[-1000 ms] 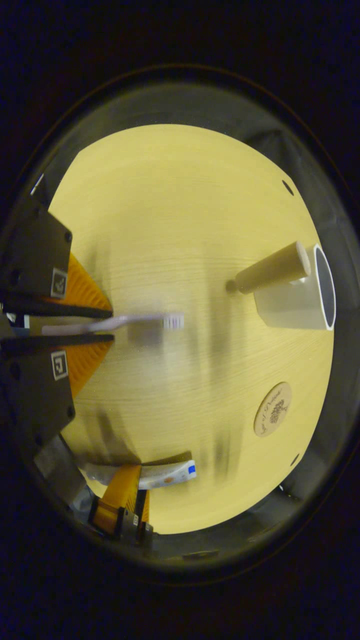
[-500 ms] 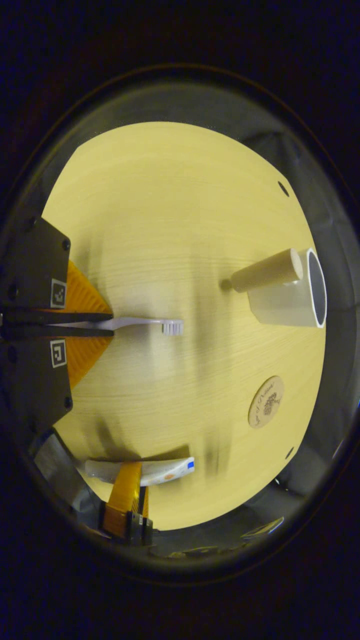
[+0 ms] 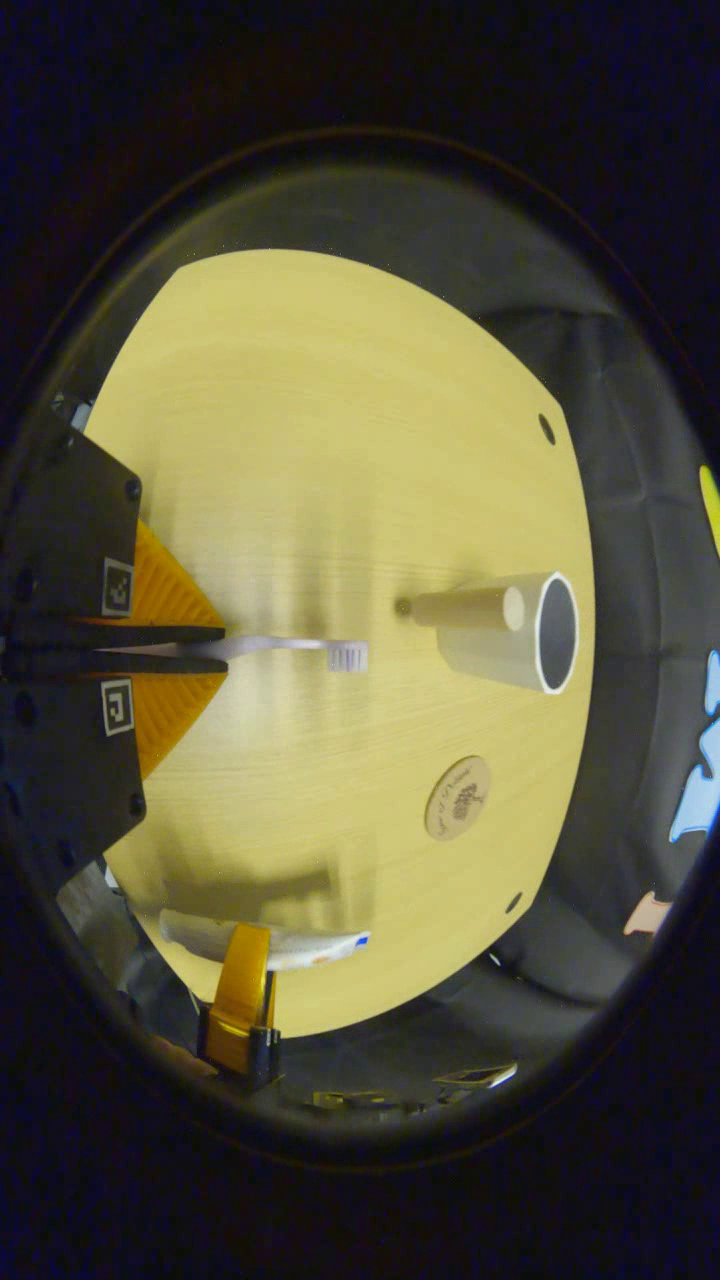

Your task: Put the toothbrush and toothpaste on the desktop into the cup, then pick up the cup and place it on the coaster on the desktop.

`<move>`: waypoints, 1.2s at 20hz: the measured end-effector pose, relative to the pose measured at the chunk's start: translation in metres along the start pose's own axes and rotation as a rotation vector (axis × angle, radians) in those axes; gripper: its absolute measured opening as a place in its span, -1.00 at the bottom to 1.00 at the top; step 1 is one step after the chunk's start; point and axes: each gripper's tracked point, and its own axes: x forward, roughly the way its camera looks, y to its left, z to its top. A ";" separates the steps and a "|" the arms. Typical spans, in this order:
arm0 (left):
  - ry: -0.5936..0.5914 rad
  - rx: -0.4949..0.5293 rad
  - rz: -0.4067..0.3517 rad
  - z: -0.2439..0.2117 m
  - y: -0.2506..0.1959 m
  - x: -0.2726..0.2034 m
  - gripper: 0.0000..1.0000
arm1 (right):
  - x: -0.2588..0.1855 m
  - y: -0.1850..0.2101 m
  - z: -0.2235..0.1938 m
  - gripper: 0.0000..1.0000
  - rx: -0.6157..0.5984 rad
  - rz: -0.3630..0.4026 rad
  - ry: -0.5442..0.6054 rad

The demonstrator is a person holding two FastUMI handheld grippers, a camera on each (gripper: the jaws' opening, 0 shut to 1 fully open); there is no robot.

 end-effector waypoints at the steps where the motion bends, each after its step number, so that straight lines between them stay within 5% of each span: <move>1: -0.038 -0.008 0.001 0.005 0.002 -0.007 -0.83 | -0.006 0.003 0.007 -0.67 -0.014 0.007 -0.035; 13: -0.537 -0.126 -0.035 0.094 0.062 -0.094 -0.83 | -0.064 0.071 0.091 -0.67 -0.167 0.155 -0.390; 24: -0.956 -0.068 -0.097 0.184 0.077 -0.109 -0.84 | -0.087 0.103 0.146 -0.67 -0.226 0.195 -0.596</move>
